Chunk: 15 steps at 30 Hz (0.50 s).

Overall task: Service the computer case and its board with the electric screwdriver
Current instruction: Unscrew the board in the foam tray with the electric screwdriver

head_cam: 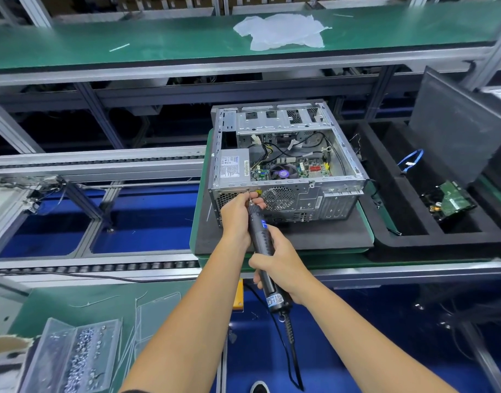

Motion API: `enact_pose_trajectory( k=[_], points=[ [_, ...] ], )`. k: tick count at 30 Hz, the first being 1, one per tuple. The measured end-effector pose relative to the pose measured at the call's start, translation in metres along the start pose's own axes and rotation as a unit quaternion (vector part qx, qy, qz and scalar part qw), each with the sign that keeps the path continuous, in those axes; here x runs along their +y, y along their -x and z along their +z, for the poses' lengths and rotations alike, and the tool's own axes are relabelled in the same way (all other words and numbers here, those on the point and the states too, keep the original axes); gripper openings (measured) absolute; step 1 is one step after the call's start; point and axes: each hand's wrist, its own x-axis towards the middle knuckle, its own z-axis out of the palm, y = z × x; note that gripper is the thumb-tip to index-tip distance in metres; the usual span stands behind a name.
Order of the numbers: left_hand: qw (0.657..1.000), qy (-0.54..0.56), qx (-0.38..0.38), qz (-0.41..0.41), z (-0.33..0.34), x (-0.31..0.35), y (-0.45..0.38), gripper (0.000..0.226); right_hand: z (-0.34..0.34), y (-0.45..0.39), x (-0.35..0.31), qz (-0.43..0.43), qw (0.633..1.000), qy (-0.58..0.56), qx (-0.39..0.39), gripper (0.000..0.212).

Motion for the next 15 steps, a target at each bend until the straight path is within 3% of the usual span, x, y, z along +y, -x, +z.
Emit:
enact_pose_trajectory(
  k=[15],
  points=[
    [1.0,0.004,0.012,0.004,0.0045,0.0002,-0.0031,0.016,-0.0007,-0.0001,-0.0022,-0.005,1.0,-0.018,-0.002,0.05]
  ],
)
